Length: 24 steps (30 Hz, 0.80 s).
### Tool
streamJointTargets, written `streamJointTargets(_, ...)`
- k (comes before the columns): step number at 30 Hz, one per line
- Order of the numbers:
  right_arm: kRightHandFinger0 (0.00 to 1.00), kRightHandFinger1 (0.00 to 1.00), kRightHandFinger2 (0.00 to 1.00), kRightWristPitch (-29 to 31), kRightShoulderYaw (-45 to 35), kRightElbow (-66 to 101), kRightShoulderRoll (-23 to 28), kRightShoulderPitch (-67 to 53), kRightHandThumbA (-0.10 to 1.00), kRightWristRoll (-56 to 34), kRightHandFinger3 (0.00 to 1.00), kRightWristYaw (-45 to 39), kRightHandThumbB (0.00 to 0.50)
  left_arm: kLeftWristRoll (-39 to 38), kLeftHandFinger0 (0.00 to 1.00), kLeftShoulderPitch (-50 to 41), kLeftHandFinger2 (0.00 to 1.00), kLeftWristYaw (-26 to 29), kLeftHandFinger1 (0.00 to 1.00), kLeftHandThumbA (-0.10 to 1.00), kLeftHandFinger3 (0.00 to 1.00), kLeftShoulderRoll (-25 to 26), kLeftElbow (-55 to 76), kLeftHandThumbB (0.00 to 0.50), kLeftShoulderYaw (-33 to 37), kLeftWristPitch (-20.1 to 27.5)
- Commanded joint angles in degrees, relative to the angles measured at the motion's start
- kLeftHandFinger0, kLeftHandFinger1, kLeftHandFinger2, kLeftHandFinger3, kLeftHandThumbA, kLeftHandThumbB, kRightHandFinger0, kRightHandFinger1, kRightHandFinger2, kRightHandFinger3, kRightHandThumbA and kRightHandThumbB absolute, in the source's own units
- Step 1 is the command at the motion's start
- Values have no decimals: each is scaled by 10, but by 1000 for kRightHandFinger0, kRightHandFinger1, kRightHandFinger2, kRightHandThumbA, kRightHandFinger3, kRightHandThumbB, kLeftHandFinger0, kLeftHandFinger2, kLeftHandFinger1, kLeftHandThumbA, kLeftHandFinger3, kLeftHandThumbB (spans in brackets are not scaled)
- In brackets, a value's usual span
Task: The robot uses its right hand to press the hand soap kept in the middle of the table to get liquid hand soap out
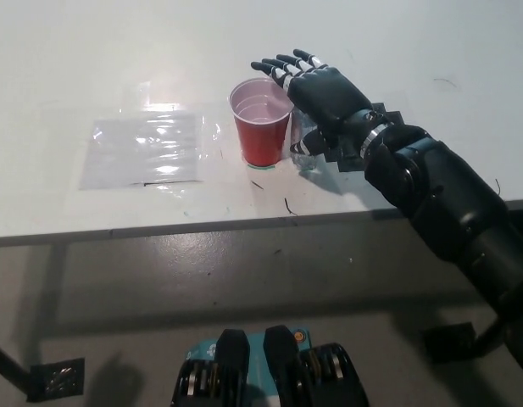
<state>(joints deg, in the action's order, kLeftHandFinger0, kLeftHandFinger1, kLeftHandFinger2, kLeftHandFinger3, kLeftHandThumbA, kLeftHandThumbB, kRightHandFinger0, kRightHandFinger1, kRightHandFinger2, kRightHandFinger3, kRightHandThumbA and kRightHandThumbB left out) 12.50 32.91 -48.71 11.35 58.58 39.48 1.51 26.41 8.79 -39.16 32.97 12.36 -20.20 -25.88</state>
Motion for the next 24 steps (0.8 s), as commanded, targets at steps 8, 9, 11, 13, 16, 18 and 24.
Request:
streamJointTargets(8, 1000, 1000, 1000, -31, 23, -13, 3, -76, 1000, 2, 1000, -81, 467, 10, 1000, 25, 1000, -7, 1000, 1000, 864, 13, 10, 109, -17, -11)
streamJointTargets(9, 1000, 1000, 1000, -33, 23, -10, 4, -77, 1000, 2, 1000, -83, 467, 10, 1000, 25, 1000, -8, 1000, 1000, 864, 14, 8, 106, -17, -11)
streamJointTargets(11, 1000, 1000, 1000, -33, 23, -11, 5, -78, 1000, 2, 1000, -84, 473, 10, 1000, 24, 1000, -6, 1000, 1000, 858, 16, 9, 109, -15, -11)
streamJointTargets(13, 1000, 1000, 1000, -35, 23, -8, 7, -77, 1000, 1, 1000, -87, 448, 7, 1000, 23, 1000, -3, 1000, 1000, 865, 19, 10, 107, -12, -11)
streamJointTargets(16, 1000, 1000, 1000, -27, 22, -9, 4, -76, 1000, -2, 1000, -84, 441, 11, 1000, 17, 1000, -8, 1000, 1000, 858, 14, 11, 105, -18, -11)
streamJointTargets(18, 1000, 1000, 1000, -25, 24, 0, 7, -68, 1000, 0, 1000, -90, 407, 6, 1000, 10, 991, -3, 1000, 1000, 846, 14, 14, 96, -17, -11)
streamJointTargets(24, 1000, 1000, 1000, -34, -5, 72, 27, -8, 1000, -10, 1000, -89, 416, 4, 1000, -5, 1000, -9, 1000, 1000, 864, 13, 18, 102, -24, -11)
